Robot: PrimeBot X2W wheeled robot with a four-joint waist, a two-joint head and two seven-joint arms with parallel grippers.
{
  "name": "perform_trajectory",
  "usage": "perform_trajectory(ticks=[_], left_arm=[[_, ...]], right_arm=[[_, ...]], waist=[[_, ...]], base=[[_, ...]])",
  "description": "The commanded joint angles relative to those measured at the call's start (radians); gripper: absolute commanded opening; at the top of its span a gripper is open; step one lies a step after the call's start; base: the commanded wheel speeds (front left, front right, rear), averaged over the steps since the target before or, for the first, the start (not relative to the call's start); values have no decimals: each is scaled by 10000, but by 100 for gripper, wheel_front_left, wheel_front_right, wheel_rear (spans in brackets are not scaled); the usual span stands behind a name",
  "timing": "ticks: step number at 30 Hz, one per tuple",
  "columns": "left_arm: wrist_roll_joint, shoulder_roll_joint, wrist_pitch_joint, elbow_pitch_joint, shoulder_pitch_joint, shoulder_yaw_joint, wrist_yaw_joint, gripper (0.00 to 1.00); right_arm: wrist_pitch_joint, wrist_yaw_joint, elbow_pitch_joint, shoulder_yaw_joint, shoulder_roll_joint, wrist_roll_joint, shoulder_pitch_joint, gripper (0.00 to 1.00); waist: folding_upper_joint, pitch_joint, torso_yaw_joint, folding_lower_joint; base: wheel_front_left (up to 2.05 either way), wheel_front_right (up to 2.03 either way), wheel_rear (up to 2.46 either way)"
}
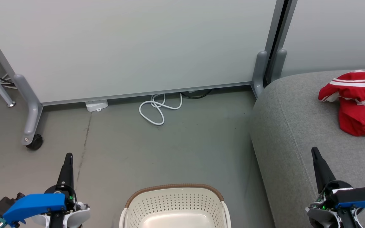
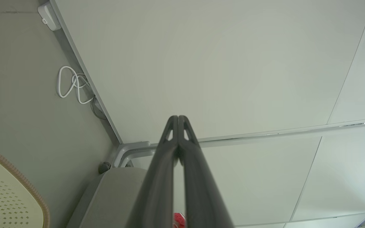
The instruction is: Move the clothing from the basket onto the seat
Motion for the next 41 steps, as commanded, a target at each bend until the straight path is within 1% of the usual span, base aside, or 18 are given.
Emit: perform_trajectory(ticks=[1, 21, 41], left_arm=[[-164, -1, 44, -73, -162, 80, -99, 0], [-1382, -42, 406, -208, -325, 216, -107, 0], [-1357, -40, 406, -201, -305, 211, -107, 0]], right_arm=[[21, 4, -7, -34, -56, 178, -171, 0], [205, 4, 43, -106, -60, 1530, -308, 0], [203, 4, 41, -102, -60, 1502, -291, 0]], waist=[[0, 1, -4, 0], [0, 26, -90, 0], [0, 26, -91, 0]], base=[[0, 0, 0], [0, 0, 0], [0, 0, 0]])
